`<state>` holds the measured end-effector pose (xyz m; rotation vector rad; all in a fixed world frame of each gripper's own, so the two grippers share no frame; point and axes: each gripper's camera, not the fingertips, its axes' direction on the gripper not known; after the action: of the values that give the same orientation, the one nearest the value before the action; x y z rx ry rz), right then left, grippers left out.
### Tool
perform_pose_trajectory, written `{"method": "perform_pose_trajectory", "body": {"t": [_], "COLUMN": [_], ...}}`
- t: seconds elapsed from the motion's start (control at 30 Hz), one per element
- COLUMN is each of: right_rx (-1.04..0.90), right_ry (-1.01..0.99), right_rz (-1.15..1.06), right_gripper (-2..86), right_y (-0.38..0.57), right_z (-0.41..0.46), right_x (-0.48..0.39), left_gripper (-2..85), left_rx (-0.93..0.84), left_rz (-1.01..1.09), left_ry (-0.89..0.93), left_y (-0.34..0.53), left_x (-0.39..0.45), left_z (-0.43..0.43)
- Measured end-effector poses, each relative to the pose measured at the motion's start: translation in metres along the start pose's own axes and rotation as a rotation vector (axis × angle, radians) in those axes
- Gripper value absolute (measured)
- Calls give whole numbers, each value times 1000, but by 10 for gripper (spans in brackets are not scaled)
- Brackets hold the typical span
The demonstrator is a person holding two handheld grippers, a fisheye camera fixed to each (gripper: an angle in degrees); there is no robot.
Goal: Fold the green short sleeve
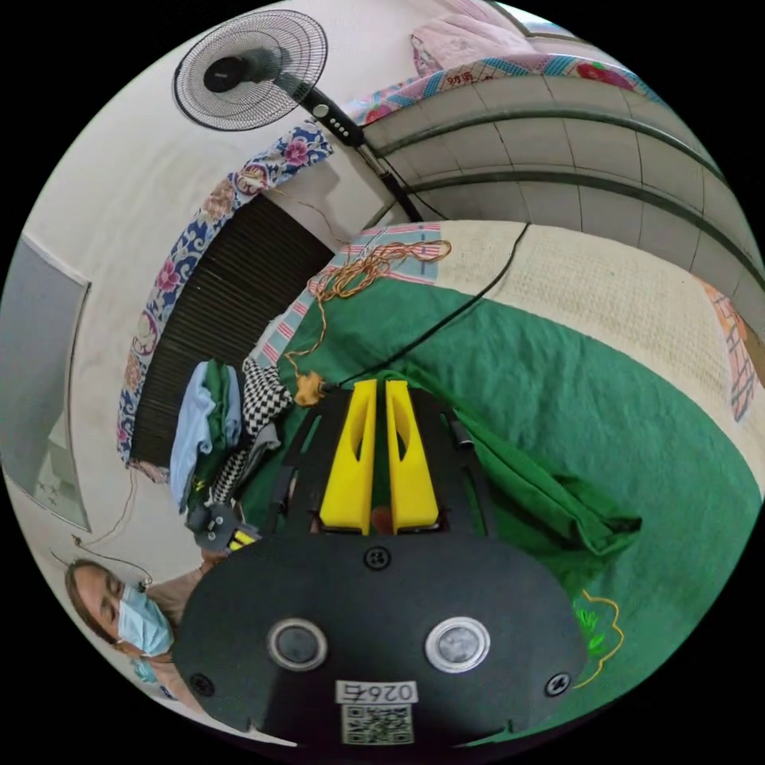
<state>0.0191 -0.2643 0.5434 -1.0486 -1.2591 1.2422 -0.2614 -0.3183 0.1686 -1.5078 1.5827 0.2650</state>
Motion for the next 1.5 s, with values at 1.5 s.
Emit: {"method": "perform_pose_trajectory", "body": {"t": [1.5], "right_rx": [-109], "right_ry": [589], "right_rz": [-337], "right_gripper": [-9], "right_y": [566], "right_z": [-166], "right_x": [-403], "left_gripper": [-10], "left_rx": [284], "left_rz": [537], "left_ry": [-143], "left_y": [109], "left_x": [204], "left_z": [67]}}
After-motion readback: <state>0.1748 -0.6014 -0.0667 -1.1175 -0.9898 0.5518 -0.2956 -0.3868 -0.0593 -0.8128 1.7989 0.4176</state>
